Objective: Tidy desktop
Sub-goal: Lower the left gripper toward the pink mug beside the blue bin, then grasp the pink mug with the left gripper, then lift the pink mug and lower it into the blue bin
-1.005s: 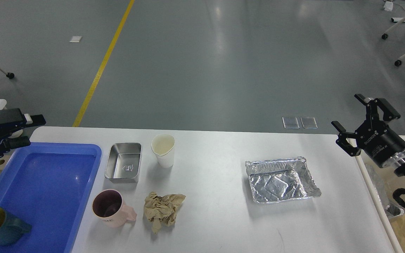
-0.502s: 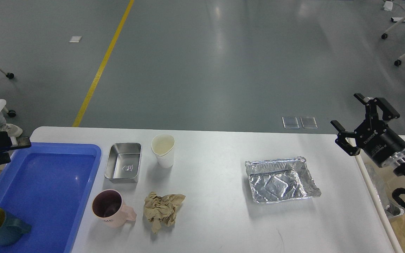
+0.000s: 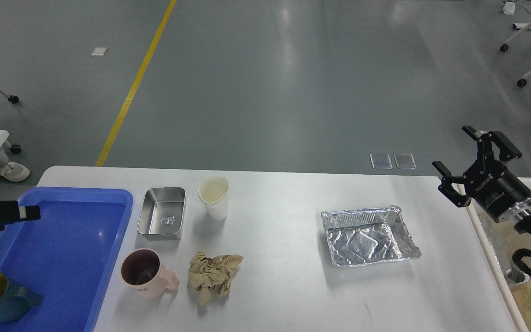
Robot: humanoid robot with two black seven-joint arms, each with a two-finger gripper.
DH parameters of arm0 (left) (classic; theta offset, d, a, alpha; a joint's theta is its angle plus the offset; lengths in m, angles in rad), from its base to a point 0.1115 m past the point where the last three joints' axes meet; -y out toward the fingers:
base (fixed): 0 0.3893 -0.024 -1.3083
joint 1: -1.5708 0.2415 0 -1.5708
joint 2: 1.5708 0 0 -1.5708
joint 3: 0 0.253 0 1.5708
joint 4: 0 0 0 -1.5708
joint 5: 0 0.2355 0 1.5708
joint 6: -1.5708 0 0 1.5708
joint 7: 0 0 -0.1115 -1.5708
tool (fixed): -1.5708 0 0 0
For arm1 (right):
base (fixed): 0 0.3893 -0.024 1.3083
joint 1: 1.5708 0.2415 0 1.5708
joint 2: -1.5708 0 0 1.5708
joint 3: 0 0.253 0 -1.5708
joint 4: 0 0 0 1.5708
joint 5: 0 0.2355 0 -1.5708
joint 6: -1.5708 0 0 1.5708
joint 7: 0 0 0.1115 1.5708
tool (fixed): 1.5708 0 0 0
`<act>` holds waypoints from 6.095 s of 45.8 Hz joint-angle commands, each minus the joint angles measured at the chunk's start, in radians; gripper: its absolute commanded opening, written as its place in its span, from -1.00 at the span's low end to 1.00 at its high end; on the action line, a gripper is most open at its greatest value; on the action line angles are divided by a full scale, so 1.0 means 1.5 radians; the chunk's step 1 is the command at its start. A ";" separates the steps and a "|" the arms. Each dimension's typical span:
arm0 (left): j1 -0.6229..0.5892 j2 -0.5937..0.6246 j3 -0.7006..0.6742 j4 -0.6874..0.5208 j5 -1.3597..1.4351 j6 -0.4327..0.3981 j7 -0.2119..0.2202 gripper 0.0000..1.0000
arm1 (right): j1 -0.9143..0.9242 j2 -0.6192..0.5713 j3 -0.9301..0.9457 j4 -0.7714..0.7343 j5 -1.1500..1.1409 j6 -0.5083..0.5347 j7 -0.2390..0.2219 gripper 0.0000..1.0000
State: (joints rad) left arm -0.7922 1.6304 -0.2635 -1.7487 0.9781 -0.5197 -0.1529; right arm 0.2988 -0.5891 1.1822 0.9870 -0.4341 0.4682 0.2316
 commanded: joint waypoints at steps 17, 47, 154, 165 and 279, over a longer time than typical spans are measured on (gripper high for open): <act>0.014 -0.044 0.002 -0.001 0.083 0.005 0.013 0.82 | -0.002 0.000 -0.001 0.000 0.000 -0.007 -0.001 1.00; 0.038 -0.223 0.062 0.074 0.186 0.084 0.083 0.80 | 0.000 0.008 -0.033 -0.005 -0.011 -0.027 -0.002 1.00; -0.143 -0.208 0.159 0.128 0.183 -0.013 -0.011 -1.00 | 0.016 0.013 -0.047 -0.031 -0.011 -0.028 -0.002 1.00; -0.232 -0.112 0.148 0.117 0.132 -0.088 -0.021 -0.97 | 0.018 0.023 -0.047 -0.031 -0.011 -0.028 -0.002 1.00; 0.107 -0.161 0.408 0.204 -0.337 0.294 -0.123 -0.94 | 0.025 0.044 -0.049 -0.067 -0.011 -0.021 -0.002 1.00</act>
State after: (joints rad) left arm -0.6242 1.3895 0.3498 -1.4829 0.4725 -0.0544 -0.3480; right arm 0.3385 -0.5251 1.1090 0.8846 -0.4509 0.4379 0.2286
